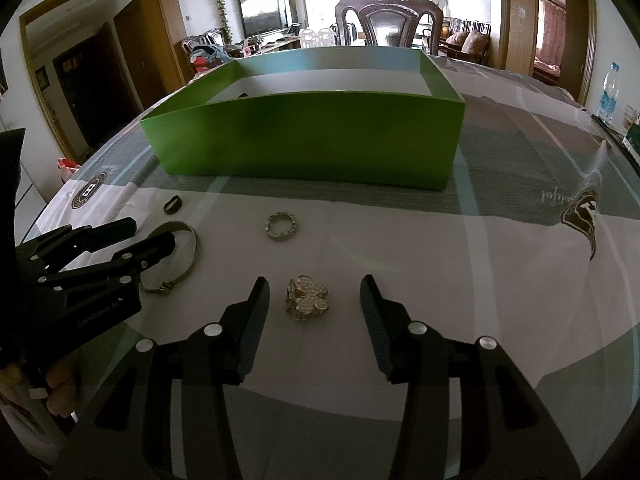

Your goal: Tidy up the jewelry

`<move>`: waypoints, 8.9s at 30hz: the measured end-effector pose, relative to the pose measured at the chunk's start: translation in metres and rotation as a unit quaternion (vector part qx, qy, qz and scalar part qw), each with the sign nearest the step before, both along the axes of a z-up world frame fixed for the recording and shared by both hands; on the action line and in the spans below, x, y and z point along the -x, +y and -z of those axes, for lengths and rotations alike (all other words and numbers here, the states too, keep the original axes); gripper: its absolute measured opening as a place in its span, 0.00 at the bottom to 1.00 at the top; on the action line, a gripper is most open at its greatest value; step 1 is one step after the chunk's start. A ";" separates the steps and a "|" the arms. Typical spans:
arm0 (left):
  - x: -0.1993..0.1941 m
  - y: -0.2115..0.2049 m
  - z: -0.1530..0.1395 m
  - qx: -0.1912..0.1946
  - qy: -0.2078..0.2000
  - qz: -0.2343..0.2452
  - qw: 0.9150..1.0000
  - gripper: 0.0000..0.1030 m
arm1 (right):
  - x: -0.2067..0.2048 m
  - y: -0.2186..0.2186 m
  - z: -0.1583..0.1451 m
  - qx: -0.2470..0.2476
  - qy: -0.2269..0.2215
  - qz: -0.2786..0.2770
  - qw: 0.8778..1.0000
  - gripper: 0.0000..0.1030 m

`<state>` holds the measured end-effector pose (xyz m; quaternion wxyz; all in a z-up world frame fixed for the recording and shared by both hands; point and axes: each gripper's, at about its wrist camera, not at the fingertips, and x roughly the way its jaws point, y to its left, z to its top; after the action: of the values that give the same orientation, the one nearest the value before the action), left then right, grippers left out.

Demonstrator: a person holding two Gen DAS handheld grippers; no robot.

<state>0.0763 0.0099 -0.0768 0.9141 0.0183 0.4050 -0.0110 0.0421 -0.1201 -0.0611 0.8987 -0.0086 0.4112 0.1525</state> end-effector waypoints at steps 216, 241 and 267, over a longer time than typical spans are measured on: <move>-0.039 -0.003 -0.110 0.006 -0.090 0.027 0.996 0.17 | -0.050 0.012 -0.111 0.019 -0.112 0.024 0.993 0.20; -0.096 0.001 -0.104 0.016 -0.078 -0.017 0.997 0.70 | -0.085 -0.016 -0.093 -0.012 -0.091 0.097 0.991 0.79; 0.098 -0.015 -0.133 -0.010 -0.202 -0.018 0.979 0.96 | 0.088 -0.025 -0.116 0.013 -0.203 0.122 0.972 0.97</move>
<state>-0.0221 -0.0046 0.0566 0.9768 0.0217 0.2127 0.0133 -0.0464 -0.1447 0.0551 0.9749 -0.0013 0.2206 0.0315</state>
